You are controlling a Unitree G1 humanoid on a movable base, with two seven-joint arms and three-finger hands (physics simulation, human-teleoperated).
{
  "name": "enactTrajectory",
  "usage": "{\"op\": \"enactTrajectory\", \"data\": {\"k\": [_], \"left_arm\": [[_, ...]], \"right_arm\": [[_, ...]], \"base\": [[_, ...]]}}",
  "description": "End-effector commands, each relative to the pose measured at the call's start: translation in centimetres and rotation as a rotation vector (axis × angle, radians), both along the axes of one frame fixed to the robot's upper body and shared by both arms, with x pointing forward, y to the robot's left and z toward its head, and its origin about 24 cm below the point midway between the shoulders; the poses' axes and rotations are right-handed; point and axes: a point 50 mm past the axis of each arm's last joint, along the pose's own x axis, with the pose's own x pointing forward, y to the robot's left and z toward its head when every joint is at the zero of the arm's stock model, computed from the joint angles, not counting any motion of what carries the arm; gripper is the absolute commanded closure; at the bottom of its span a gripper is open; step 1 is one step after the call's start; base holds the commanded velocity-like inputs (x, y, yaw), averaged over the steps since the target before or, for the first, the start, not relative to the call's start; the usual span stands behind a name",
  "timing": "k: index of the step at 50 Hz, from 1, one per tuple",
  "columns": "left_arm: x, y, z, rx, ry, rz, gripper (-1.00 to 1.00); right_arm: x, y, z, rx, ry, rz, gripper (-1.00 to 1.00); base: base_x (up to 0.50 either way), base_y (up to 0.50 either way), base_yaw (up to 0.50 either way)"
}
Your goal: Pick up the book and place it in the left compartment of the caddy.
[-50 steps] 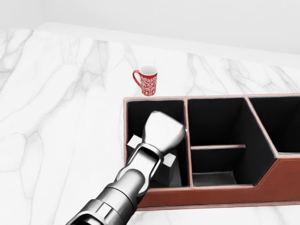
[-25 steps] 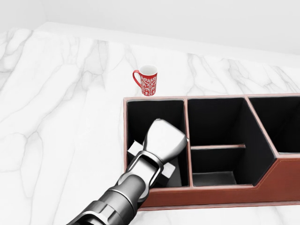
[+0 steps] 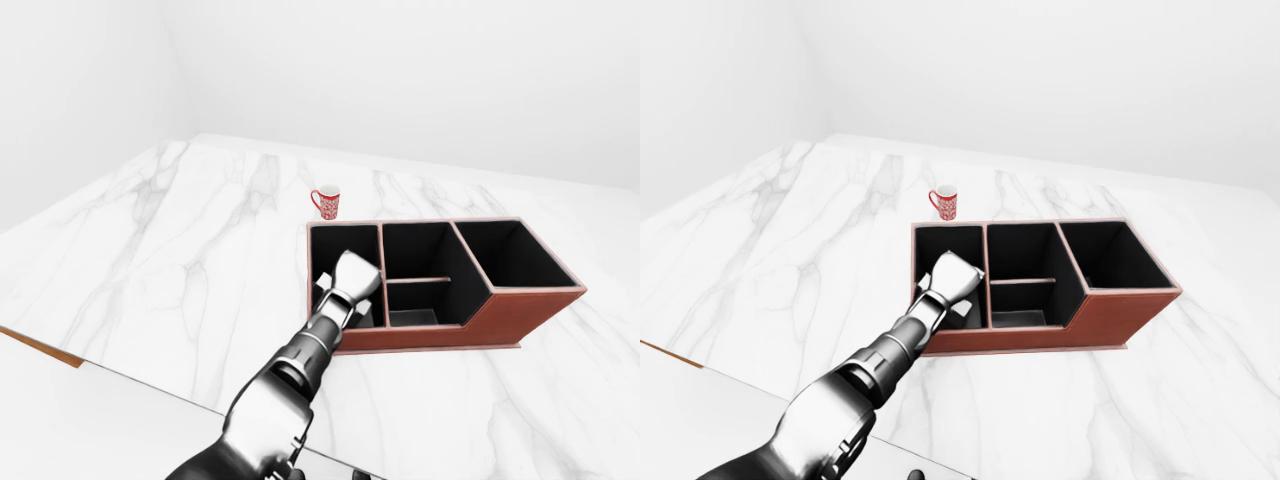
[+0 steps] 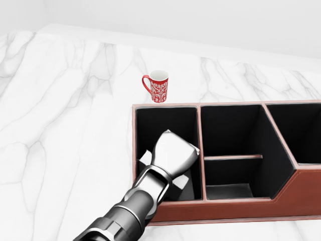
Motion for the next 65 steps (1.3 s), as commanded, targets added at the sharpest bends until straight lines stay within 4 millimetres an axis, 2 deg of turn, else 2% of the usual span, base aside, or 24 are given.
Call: {"op": "enactTrajectory", "data": {"k": [1, 2, 4, 5, 15, 20, 21, 23, 28, 30, 31, 32, 34, 35, 37, 39, 41, 50, 56, 61, 65], "left_arm": [[0.0, 2.2, -1.7, -0.042, 0.081, 0.095, -0.13], [0.0, 2.2, -1.7, -0.039, 0.082, 0.093, -0.59], [0.0, 2.2, -1.7, -0.039, 0.082, 0.093, -0.59], [0.0, 2.0, -1.3, -0.055, 0.041, 0.077, -1.00], [0.1, 2.0, -1.0, -0.072, 0.026, 0.078, -1.00], [0.1, 1.1, 0.4, -0.115, -0.050, 0.046, -1.00], [-0.2, 0.7, 1.8, -0.131, -0.119, 0.022, -1.00], [-0.4, 0.8, 2.6, -0.133, -0.144, 0.030, -1.00], [-2.2, 1.7, 6.5, -0.131, -0.244, 0.090, -1.00], [-2.2, 1.8, 6.6, -0.132, -0.247, 0.098, -1.00], [-3.2, 2.1, 8.6, -0.146, -0.294, 0.119, -1.00], [-3.3, 2.2, 8.8, -0.149, -0.299, 0.129, -1.00], [-4.4, 2.6, 10.6, -0.167, -0.341, 0.155, -1.00], [-4.4, 2.6, 10.6, -0.167, -0.341, 0.155, -1.00], [-6.3, 2.7, 13.1, -0.185, -0.396, 0.150, -1.00], [-6.7, 2.8, 13.7, -0.186, -0.403, 0.151, -1.00], [-7.8, 3.0, 15.1, -0.191, -0.432, 0.152, -1.00], [-9.9, 3.8, 18.4, -0.219, -0.490, 0.155, -1.00], [-9.9, 4.1, 18.8, -0.224, -0.494, 0.164, -1.00], [-9.6, 4.7, 19.1, -0.333, -0.489, 0.180, -1.00], [-10.0, 5.5, 20.5, -0.458, -0.517, 0.172, -1.00]], "right_arm": [[0.0, 0.0, 0.0, 0.001, 0.001, -0.002, -1.00], [0.0, 0.0, -0.1, 0.003, 0.003, -0.001, -1.00], [0.0, 0.0, -0.1, 0.003, 0.003, -0.001, -1.00], [0.0, 0.0, 0.1, -0.001, 0.000, -0.003, -1.00], [0.1, -0.1, -0.1, 0.004, 0.005, -0.001, -1.00], [0.0, 0.0, 0.1, -0.001, 0.000, -0.003, -1.00], [0.0, 0.0, 0.0, 0.001, 0.003, -0.002, -1.00], [0.1, 0.0, -0.1, 0.003, 0.004, -0.001, -1.00], [-0.1, 0.0, 0.1, -0.005, -0.001, -0.003, -1.00], [-0.1, 0.0, 0.1, -0.005, -0.001, -0.003, -1.00], [-0.1, 0.0, 0.2, -0.008, -0.003, -0.004, -1.00], [-0.1, 0.0, 0.2, -0.009, -0.003, -0.004, -1.00], [-0.1, 0.0, 0.0, -0.002, 0.003, -0.002, -1.00], [0.0, 0.0, 0.0, -0.001, 0.003, -0.002, -1.00], [-0.1, 0.0, 0.0, -0.002, 0.002, -0.002, -1.00], [-0.1, 0.0, 0.1, -0.004, 0.001, -0.003, -1.00], [-0.1, 0.0, -0.1, -0.001, 0.004, -0.001, -1.00], [0.0, 0.0, -0.3, 0.006, 0.011, 0.001, -1.00], [0.1, -0.1, -0.4, 0.010, 0.013, 0.001, -1.00], [0.0, -0.1, -0.3, 0.008, 0.011, -0.001, -1.00], [0.0, -0.1, -0.3, 0.007, 0.010, -0.002, -1.00]], "base": [[0.00, 0.00, 0.00], [0.00, 0.00, 0.00], [0.00, 0.00, 0.00], [0.00, 0.00, 0.00], [0.00, 0.00, 0.00], [0.00, 0.00, 0.00], [0.00, 0.00, 0.00], [0.00, 0.00, 0.00], [0.00, 0.00, 0.00], [0.00, 0.00, 0.00], [0.00, 0.00, 0.00], [0.00, 0.00, 0.00], [0.00, 0.00, 0.00], [0.00, 0.00, 0.00], [0.00, 0.00, 0.00], [0.00, 0.00, 0.00], [0.00, 0.00, 0.00], [0.00, 0.00, 0.00], [0.00, 0.00, 0.00], [0.00, 0.00, 0.00], [0.00, 0.00, 0.00]]}}
